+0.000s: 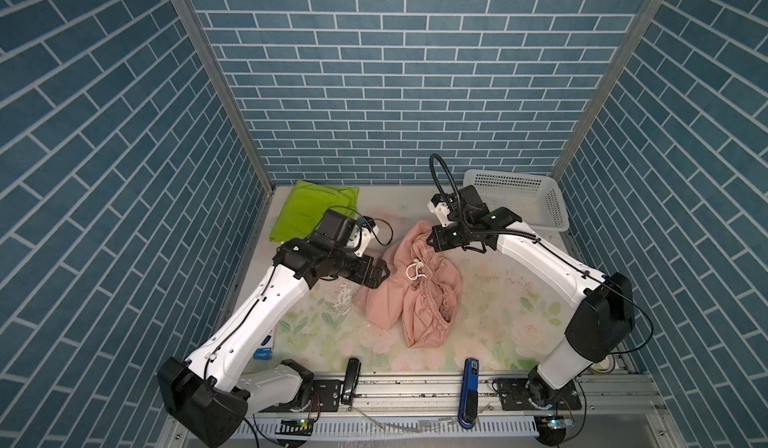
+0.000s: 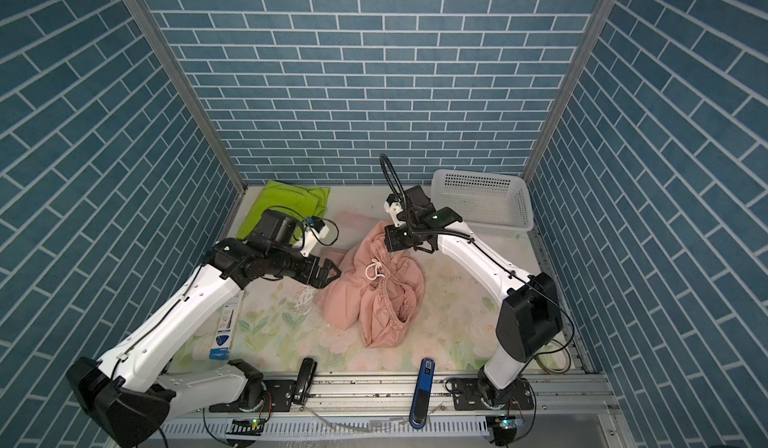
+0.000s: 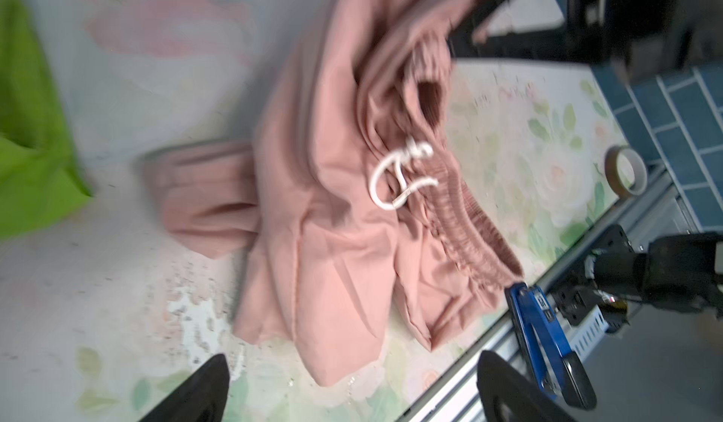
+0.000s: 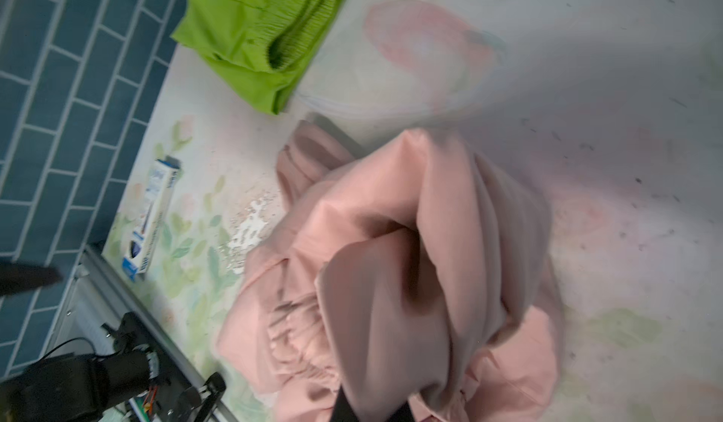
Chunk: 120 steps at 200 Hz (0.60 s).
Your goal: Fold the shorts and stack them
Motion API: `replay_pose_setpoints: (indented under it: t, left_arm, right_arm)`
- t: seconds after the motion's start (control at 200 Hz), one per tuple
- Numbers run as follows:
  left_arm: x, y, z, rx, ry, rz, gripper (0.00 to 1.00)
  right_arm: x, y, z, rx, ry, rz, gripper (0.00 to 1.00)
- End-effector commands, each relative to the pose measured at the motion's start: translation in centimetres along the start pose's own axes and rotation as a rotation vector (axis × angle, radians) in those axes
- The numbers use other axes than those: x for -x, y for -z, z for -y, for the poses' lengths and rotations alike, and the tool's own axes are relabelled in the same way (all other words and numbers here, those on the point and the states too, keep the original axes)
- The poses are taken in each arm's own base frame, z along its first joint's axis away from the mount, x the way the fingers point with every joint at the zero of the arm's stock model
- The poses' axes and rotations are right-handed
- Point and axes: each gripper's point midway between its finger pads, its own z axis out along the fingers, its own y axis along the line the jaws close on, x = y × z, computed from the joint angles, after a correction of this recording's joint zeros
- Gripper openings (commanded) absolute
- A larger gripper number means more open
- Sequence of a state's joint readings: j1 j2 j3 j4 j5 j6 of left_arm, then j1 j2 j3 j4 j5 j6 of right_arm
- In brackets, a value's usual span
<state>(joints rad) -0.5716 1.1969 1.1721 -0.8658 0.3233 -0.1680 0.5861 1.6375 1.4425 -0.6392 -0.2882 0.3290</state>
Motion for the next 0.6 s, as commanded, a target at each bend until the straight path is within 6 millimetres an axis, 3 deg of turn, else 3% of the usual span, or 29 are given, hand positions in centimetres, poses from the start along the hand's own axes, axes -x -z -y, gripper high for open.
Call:
replay_pose_setpoints:
  t: [0.0,0.09,0.245,0.335,0.485,0.595]
  left_arm:
    - [0.9,-1.8,3.4,-0.037,-0.042,0.08,1.0]
    - [0.9,-3.9,6.2,-0.034,-0.136,0.094,1.0]
    - [1.3,-7.3,11.4,-0.058,-0.294,0.101,1.0]
    - [0.8,-9.4,13.3,-0.019,-0.373,0.043,1.0]
    - [-2.7,-13.0,16.0,0.053,-0.516,-0.099,1.0]
    - [-5.1,-15.0,16.6,0.077,-0.538,-0.17,1.0]
  right_arm:
    - [1.4,2.2,2.6,-0.022,-0.093,0.098,0.0]
    - [0.5,2.4,5.0,-0.024,-0.162,0.124,0.0]
    - [-0.8,2.3,6.9,0.006,-0.23,0.157,0.0]
    - [-1.5,2.3,8.1,0.008,-0.264,0.172,0.0]
    - [-2.2,2.5,9.8,0.018,-0.311,0.2,0.0]
    - [-2.4,2.6,10.8,0.035,-0.333,0.214,0.0]
